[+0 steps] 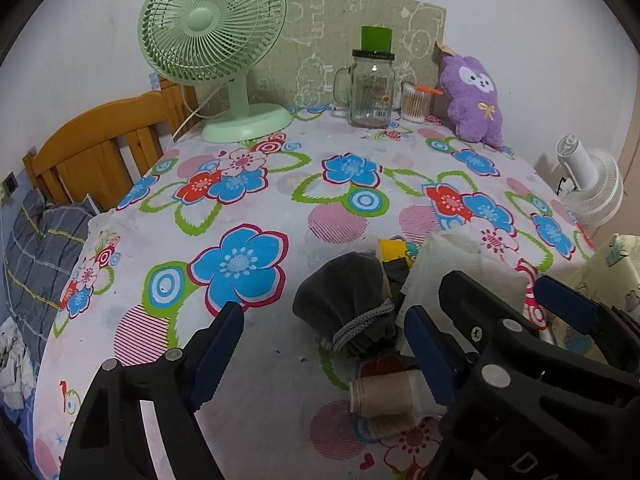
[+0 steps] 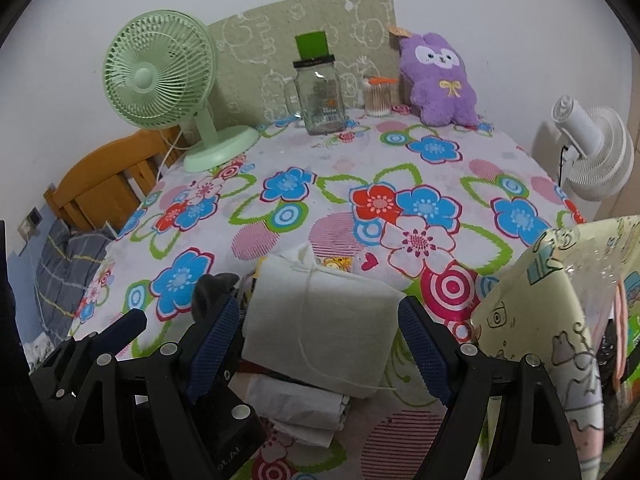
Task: Organize soft objects
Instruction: 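Grasp the grey drawstring pouch with the left tool while the right tool grasps the white cloth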
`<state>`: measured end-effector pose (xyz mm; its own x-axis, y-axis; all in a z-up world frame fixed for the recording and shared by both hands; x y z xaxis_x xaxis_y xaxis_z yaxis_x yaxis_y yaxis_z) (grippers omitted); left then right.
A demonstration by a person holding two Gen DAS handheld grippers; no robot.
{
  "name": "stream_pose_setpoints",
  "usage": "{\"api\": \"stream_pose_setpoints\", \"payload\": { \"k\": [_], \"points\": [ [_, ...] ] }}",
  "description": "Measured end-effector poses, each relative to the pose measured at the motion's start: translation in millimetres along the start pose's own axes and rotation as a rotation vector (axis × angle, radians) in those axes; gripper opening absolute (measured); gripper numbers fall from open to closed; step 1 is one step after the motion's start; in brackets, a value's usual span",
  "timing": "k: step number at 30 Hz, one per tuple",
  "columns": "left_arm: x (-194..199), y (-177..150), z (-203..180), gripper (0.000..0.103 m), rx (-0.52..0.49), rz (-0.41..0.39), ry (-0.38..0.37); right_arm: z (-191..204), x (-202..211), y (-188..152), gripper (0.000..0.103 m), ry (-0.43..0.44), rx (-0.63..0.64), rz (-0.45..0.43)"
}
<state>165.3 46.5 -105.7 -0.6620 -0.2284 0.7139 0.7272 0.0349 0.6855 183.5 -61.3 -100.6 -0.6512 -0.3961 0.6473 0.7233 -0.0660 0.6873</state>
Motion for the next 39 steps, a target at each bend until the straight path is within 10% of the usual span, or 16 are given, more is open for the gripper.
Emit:
{"api": "stream_pose_setpoints", "payload": {
  "k": [18, 39],
  "points": [
    [-22, -12, -10, 0.043, -0.04, 0.069, -0.058, -11, -36, -10, 0.084, 0.014, -0.039, 0.1],
    [-5, -21, -8, 0.039, -0.027, 0.056, -0.082, -3, -21, -18, 0.031, 0.017, 0.001, 0.084]
  ]
}}
Point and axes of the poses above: each gripper's, at about its wrist camera, not at the fingertips, and x roughly against the way its jaws point, z to its left, y to its top, the point moved 1 cm from there along -x, roughly the way its jaws point, and after that the axes turned 12 degrees about y, right-handed, at the moved point
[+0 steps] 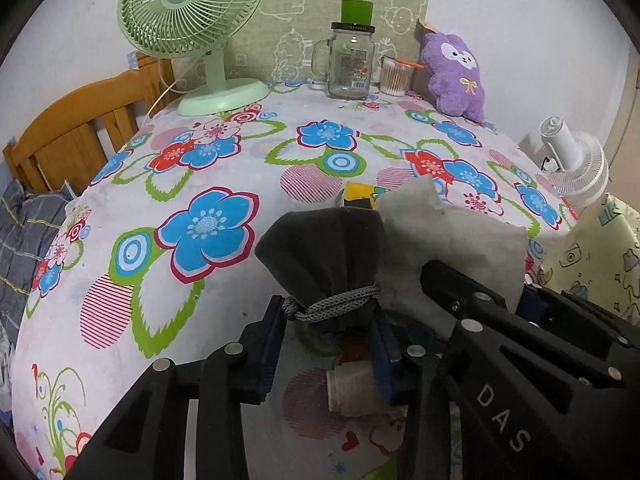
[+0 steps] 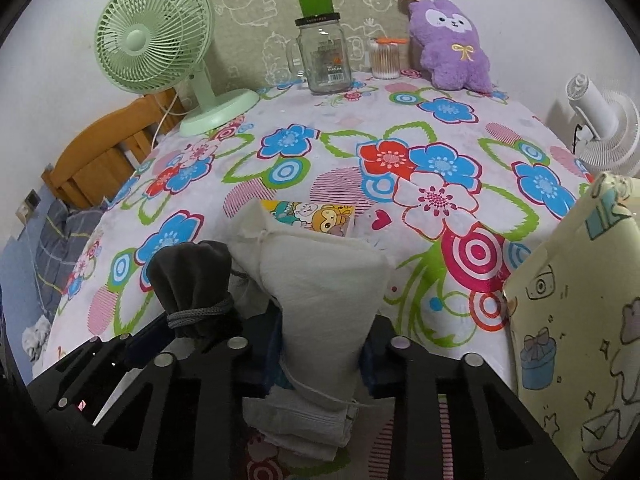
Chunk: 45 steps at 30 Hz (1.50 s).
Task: Organize soft objects
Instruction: 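Grasp the grey drawstring pouch with the left tool while the right tool grasps the white cloth, then carry the grey pouch and white cloth over to the patterned box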
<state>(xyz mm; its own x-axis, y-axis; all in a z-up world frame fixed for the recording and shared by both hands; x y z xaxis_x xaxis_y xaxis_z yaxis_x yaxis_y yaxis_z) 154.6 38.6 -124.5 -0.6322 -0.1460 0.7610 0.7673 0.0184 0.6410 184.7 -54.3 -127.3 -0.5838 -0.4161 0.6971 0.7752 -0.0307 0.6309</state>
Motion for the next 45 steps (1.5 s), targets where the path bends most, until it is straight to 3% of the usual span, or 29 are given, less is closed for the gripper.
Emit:
{"api": "stream_pose_setpoints", "payload": {
  "k": [45],
  "points": [
    [125, -8, 6, 0.039, 0.031, -0.226, 0.0, 41, 129, -9, 0.029, 0.012, 0.095, -0.202]
  ]
}}
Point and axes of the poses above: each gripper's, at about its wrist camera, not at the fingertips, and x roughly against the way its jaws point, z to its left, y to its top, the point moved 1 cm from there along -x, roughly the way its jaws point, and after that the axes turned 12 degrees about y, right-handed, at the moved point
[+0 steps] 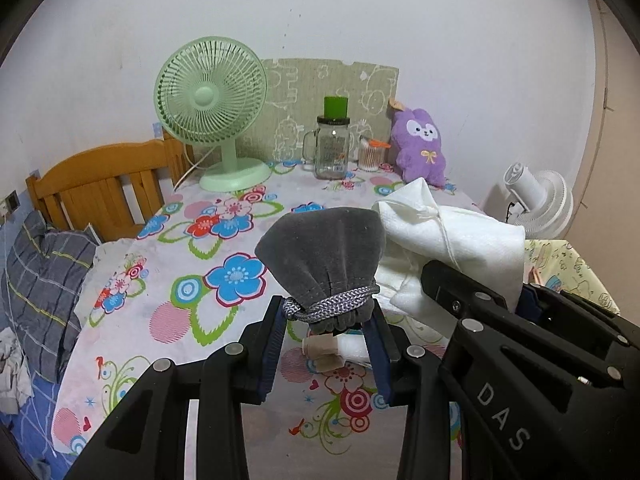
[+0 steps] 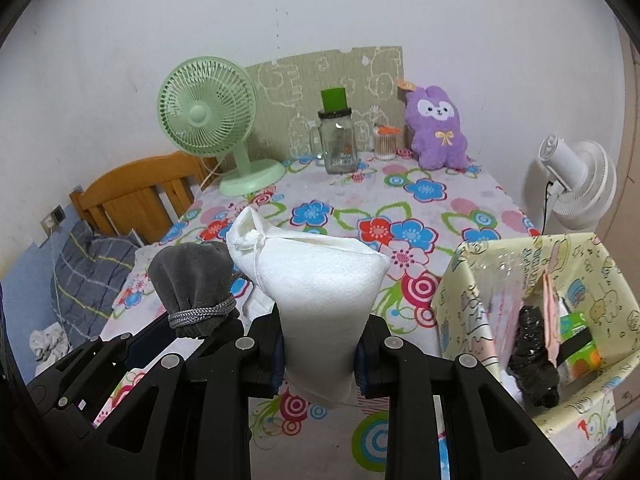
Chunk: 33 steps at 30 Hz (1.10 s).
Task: Organize soft objects
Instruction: 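Carry the grey pouch and white cloth over to the patterned box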
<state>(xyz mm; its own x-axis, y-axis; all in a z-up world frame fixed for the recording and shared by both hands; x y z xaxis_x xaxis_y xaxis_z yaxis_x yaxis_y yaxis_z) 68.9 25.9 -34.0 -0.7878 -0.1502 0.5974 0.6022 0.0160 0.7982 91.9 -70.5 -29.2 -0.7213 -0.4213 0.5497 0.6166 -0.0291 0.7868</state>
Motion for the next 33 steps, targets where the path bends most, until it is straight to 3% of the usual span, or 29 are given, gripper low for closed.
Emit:
{"api": "stream_pose_setpoints", "payload": {
  "k": [18, 33],
  "points": [
    [31, 21, -13, 0.039, -0.01, -0.067, -0.01, -1, 40, 21, 0.029, -0.009, 0.016, -0.066],
    [32, 34, -49, 0.039, -0.017, -0.091, -0.038, -32, 56, 36, 0.029, -0.045, 0.017, -0.092]
  ]
}}
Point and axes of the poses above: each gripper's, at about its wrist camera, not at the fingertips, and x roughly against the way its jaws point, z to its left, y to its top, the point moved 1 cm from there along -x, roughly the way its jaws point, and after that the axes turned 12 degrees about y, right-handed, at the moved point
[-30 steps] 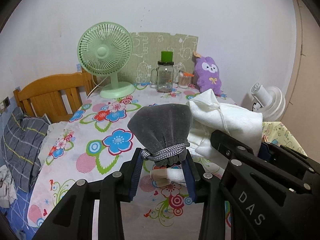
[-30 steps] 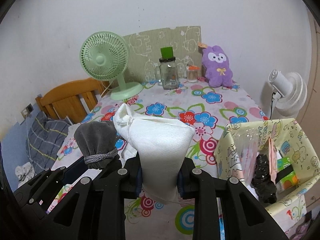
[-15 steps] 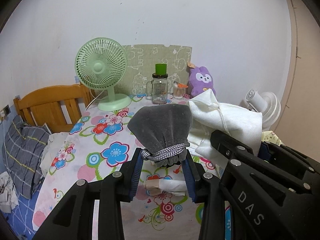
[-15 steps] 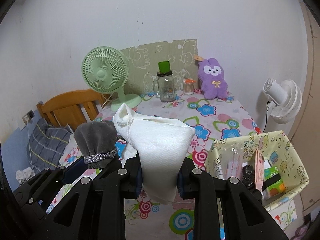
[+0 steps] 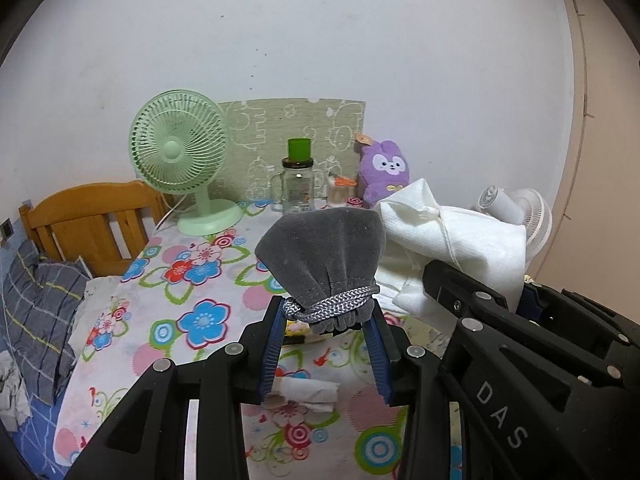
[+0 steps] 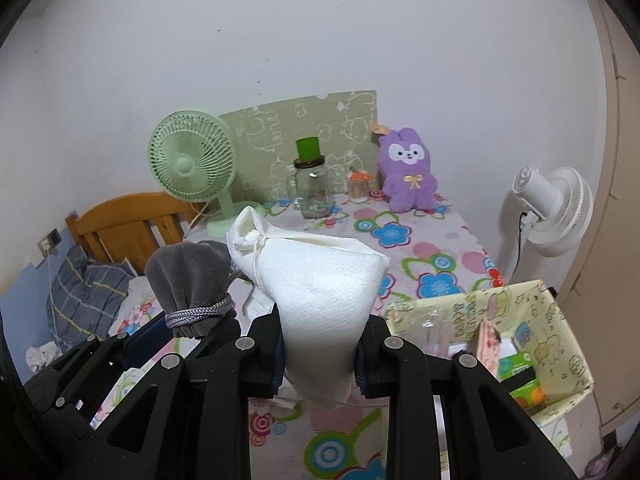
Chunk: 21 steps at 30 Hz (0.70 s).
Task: Organize soft objects
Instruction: 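Carry the grey pouch and white cloth over to the patterned box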
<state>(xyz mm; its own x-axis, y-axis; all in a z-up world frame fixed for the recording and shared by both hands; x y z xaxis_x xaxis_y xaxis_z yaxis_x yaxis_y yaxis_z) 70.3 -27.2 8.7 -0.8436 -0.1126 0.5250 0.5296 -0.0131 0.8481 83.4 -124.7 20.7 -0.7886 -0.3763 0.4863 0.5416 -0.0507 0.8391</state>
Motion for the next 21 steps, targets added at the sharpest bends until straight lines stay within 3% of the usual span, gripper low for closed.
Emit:
{"api": "stream_pose_setpoints", "payload": {
  "k": [21],
  "points": [
    [-5, 2, -68, 0.039, -0.054, -0.001, -0.058, -65, 17, -2, 0.029, -0.057, -0.036, -0.014]
  ]
}}
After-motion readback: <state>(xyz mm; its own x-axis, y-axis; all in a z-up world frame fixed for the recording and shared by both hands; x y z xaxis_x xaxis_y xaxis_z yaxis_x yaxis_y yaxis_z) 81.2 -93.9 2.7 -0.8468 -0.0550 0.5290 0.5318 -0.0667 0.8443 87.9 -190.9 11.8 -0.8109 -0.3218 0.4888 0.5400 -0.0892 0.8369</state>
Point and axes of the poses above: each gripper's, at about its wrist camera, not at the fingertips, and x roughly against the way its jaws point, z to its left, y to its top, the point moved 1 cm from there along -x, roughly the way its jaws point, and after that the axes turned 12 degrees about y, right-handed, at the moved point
